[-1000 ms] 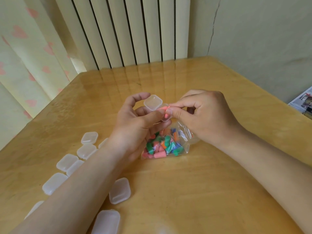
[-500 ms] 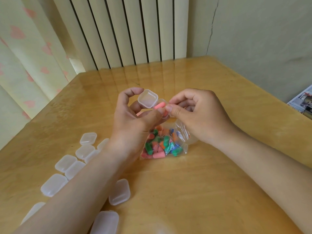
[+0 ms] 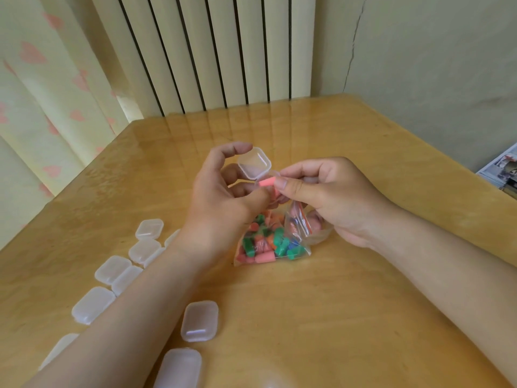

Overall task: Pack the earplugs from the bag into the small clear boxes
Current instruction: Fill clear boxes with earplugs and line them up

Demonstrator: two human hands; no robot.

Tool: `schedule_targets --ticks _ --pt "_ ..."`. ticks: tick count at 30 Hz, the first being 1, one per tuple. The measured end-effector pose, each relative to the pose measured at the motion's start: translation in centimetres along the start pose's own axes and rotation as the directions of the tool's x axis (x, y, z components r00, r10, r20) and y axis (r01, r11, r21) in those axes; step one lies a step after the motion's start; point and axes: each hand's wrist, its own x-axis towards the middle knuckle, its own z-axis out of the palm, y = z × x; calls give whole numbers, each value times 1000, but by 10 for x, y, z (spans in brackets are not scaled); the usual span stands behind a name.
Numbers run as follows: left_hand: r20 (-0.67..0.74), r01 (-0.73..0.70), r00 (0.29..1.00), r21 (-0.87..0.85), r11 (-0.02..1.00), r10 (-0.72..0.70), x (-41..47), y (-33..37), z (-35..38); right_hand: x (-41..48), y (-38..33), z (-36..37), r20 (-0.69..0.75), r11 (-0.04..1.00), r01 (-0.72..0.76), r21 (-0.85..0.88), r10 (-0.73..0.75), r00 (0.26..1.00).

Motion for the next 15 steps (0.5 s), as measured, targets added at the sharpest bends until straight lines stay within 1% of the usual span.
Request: schedule_targets --ticks 3,5,9,12,15 --pt "49 66 997 -28 997 -64 2 -3 -2 -2 -2 1 -14 998 29 -55 -30 999" --pt "80 95 993 -66 993 -90 2 -3 -1 -1 -3 1 -39 998 28 -61 -31 999" --pt "116 158 984 -234 959 -134 1 1 4 -1 -5 0 -56 999 18 -48 -21 998" --pt "115 176 982 -249 952 -152 1 1 5 -2 -5 2 -50 999 17 -44 -19 999" --pt "111 169 983 -226 959 -147 2 -2 4 -3 -5 4 -56 996 25 -81 -30 998"
